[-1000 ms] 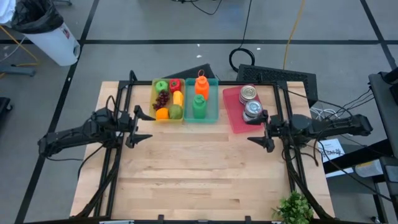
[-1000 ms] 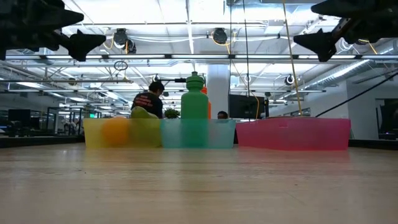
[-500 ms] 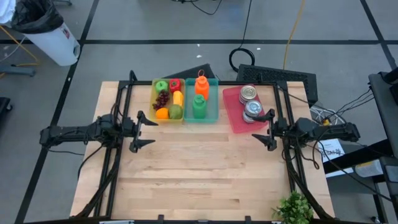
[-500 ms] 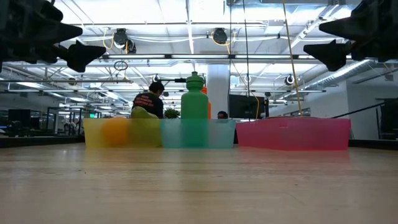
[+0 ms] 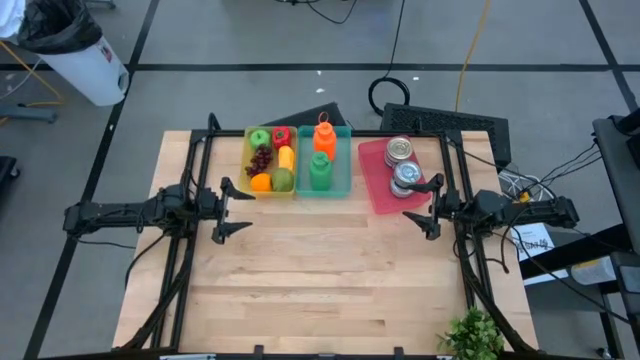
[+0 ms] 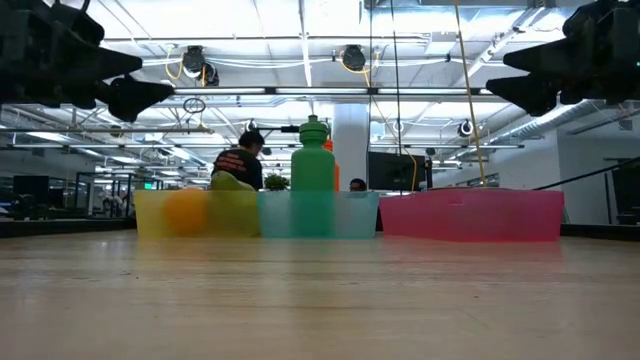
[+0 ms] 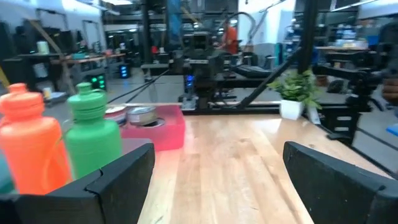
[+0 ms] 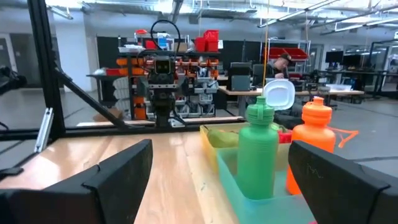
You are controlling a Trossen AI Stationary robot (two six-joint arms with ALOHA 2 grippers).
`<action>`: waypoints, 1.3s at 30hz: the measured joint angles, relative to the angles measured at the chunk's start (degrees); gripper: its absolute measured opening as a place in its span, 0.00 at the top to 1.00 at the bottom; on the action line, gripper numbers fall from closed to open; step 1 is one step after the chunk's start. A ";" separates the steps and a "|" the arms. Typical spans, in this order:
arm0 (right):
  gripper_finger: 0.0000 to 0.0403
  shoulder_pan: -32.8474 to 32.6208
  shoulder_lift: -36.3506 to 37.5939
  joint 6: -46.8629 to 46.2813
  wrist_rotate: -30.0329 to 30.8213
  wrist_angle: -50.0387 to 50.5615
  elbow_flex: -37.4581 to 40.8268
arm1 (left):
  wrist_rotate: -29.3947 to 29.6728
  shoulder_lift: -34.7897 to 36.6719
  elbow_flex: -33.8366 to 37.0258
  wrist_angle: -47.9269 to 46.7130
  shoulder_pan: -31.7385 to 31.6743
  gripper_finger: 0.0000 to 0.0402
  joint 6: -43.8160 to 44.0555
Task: Pick & Place Food Item
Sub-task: Return to Home Position
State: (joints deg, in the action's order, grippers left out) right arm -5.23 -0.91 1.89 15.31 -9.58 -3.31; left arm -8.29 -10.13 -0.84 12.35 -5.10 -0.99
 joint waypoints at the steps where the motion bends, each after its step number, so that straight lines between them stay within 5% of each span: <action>1: 0.11 0.00 0.00 0.35 0.01 0.10 0.00 | 0.79 0.00 0.00 -0.21 0.00 0.09 0.31; 13: 0.11 0.00 -0.15 -0.98 -0.59 7.69 0.11 | 2.00 0.02 0.00 -0.53 0.00 0.09 -0.86; 39: 0.11 0.00 -0.66 -1.18 -0.37 2.86 0.20 | 1.96 0.02 -0.04 -0.16 0.00 0.09 1.29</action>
State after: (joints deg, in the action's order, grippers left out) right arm -5.23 -1.56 0.71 14.94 -6.72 -3.11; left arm -6.33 -10.11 -0.89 12.19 -5.10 0.30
